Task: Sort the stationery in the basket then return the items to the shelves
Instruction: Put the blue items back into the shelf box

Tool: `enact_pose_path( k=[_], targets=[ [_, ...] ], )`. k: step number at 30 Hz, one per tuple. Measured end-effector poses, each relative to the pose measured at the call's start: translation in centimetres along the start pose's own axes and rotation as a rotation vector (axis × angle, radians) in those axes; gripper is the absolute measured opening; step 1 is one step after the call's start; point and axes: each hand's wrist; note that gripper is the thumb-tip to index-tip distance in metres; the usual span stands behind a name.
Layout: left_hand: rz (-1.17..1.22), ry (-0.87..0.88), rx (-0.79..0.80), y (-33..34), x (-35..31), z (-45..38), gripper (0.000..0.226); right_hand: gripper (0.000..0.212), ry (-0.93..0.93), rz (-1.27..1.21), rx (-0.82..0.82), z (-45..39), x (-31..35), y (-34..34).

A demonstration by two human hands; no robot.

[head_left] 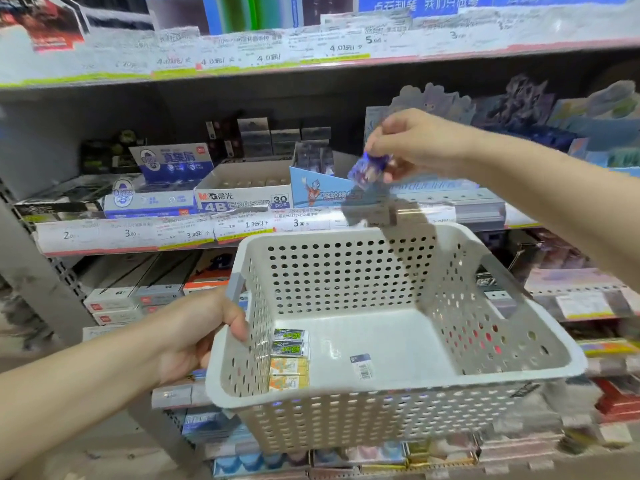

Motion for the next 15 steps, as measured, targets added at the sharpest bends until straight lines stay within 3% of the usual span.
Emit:
enact_pose_path(
  k=[7, 15],
  targets=[
    [-0.090, -0.051, -0.094, 0.2, -0.3, -0.7, 0.074, 0.020, -0.016, 0.332, -0.153, -4.0, -0.6, 0.5],
    [-0.094, -0.017, -0.091, 0.5, -0.3, -0.1, 0.059, 0.025, -0.038, 0.648, 0.139, -4.6, 0.2, 1.1]
  ],
)
Point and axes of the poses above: each hand's wrist, its own z-axis away from the middle knuckle, its own y-axis out of the palm, x = y × z, and after that the axes turned 4 degrees about z, right-handed
